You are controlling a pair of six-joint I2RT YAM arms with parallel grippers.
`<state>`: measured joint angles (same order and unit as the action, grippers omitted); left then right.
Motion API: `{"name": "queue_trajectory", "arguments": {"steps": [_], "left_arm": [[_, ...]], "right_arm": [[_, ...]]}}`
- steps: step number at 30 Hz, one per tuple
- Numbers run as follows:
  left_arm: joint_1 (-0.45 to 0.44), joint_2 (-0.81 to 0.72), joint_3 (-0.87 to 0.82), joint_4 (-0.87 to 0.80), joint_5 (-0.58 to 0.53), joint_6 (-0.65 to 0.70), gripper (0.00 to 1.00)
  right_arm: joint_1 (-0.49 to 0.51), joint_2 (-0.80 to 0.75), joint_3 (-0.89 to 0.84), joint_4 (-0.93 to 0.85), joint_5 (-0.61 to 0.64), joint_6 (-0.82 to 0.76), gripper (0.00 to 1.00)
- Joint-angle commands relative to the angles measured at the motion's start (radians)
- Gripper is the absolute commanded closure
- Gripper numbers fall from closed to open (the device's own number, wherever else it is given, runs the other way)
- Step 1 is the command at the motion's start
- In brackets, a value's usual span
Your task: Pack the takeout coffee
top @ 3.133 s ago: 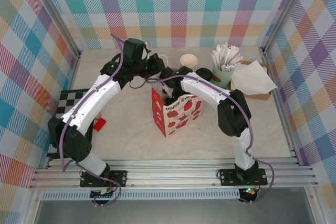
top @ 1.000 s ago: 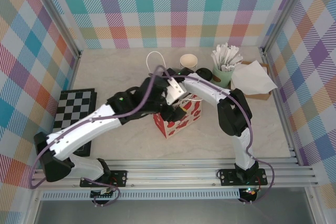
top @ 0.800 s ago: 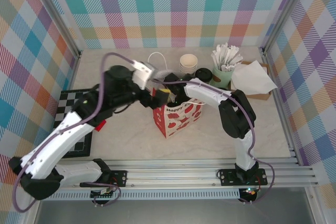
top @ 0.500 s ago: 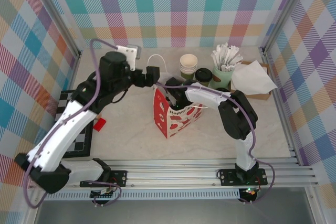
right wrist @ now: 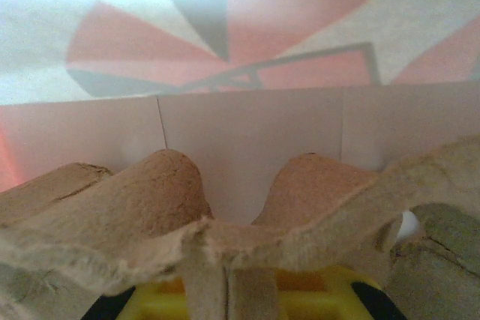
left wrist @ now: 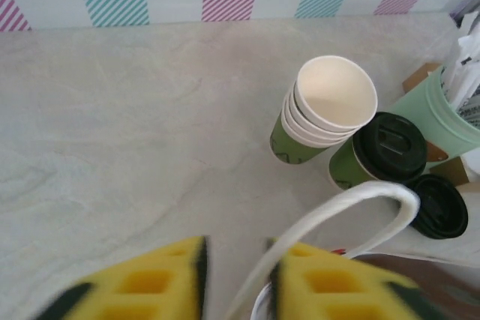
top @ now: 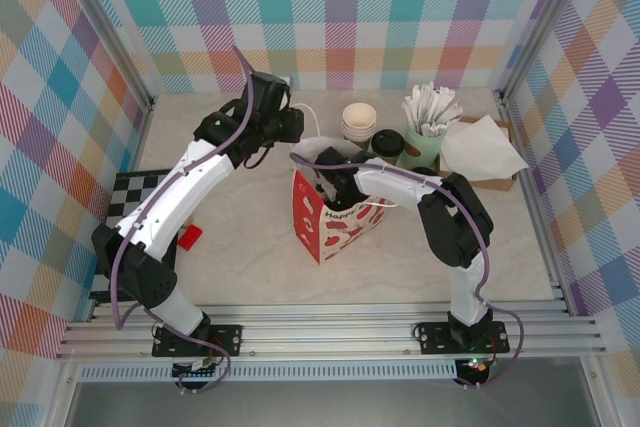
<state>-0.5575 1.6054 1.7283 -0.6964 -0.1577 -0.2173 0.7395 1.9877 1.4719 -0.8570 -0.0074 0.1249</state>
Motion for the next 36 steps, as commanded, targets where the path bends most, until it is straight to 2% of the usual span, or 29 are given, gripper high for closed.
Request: {"name": "queue_trajectory", "arguments": {"steps": [1,4,9,13,22,25,29,34,36], "left_arm": [[0.013,-0.015,0.050,0.030,0.041,0.035,1.00],[0.016,-0.055,0.039,0.036,-0.016,0.005,1.00],[0.018,-0.155,-0.057,0.150,0.062,-0.074,1.00],[0.019,-0.139,-0.050,0.114,0.116,-0.116,1.00],[0.053,-0.113,-0.016,0.105,0.109,-0.178,1.00],[0.067,-0.105,-0.018,0.108,0.148,-0.181,1.00],[0.067,-0.093,-0.062,0.115,0.232,-0.157,1.00],[0.067,-0.108,-0.106,0.138,0.233,-0.147,1.00],[0.067,-0.102,-0.093,0.125,0.247,-0.123,1.00]], "right_arm": [[-0.003,-0.037,0.010,-0.030,0.019,-0.039,0.96],[-0.003,-0.052,-0.021,-0.008,0.049,-0.035,0.96],[-0.005,-0.011,-0.099,0.048,0.072,-0.020,0.95],[-0.003,0.028,-0.083,0.040,0.066,-0.018,0.93],[-0.003,-0.009,-0.125,0.053,0.072,-0.093,0.81],[-0.003,-0.016,-0.113,0.047,0.053,-0.085,0.71],[-0.005,-0.051,0.034,0.012,-0.009,-0.043,0.53],[-0.005,-0.077,0.094,0.021,-0.037,-0.059,0.41],[-0.005,-0.081,0.103,0.018,-0.060,-0.081,0.30]]}}
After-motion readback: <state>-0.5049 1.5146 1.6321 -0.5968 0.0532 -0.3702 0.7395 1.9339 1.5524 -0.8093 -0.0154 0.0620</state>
